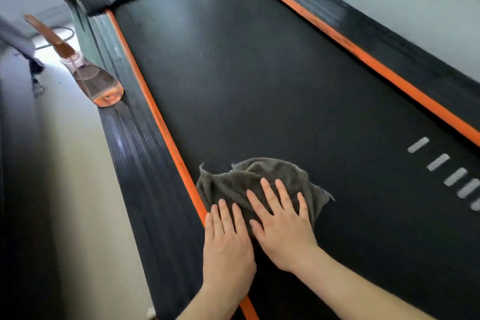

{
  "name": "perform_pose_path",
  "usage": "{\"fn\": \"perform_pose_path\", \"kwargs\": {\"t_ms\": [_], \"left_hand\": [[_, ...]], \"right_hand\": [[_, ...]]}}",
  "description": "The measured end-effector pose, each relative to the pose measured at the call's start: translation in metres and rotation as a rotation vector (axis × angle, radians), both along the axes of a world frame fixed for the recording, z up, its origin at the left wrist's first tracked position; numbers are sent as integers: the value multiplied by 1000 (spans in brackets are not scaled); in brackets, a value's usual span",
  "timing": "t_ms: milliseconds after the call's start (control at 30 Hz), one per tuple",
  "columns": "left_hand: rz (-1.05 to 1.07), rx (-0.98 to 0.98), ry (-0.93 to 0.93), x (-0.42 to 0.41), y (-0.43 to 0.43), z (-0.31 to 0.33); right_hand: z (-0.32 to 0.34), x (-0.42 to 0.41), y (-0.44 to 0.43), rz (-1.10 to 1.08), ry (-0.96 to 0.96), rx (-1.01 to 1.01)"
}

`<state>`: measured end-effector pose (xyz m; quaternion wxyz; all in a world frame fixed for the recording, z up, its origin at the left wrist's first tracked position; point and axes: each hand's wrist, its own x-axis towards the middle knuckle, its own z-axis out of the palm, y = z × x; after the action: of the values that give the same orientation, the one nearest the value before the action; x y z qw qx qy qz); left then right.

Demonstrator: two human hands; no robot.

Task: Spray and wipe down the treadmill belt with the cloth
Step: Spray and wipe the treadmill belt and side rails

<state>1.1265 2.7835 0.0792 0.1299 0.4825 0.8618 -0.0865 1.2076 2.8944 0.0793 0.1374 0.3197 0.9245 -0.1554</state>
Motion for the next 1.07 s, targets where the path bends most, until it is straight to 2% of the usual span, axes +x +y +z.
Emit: {"fn": "perform_pose_path", "kwargs": {"t_ms": [167, 334, 467, 634, 734, 868, 934, 1068], "left_hand": [[-40, -69, -65, 28, -16, 2], [-65, -21, 35, -22, 7, 0], [23, -96, 58, -52, 29, 13], [-18, -168, 94, -34, 21, 21], [-52, -214, 21, -10, 8, 24], [-54, -108, -151, 29, -19, 6], [-90, -110, -157, 36, -22, 4], [-41, 20, -220, 20, -5, 3]], "right_hand": [[-10, 43, -12, -40, -24, 34], [-2, -8, 12, -33, 4, -24], [0, -56, 35, -54, 49, -23], [-7, -44, 26, -2, 12, 17], [-11, -11, 14, -13, 38, 28], [-10, 47, -11, -42, -36, 55], [-12, 68, -17, -47, -60, 52], [-6, 54, -8, -85, -41, 32]]}}
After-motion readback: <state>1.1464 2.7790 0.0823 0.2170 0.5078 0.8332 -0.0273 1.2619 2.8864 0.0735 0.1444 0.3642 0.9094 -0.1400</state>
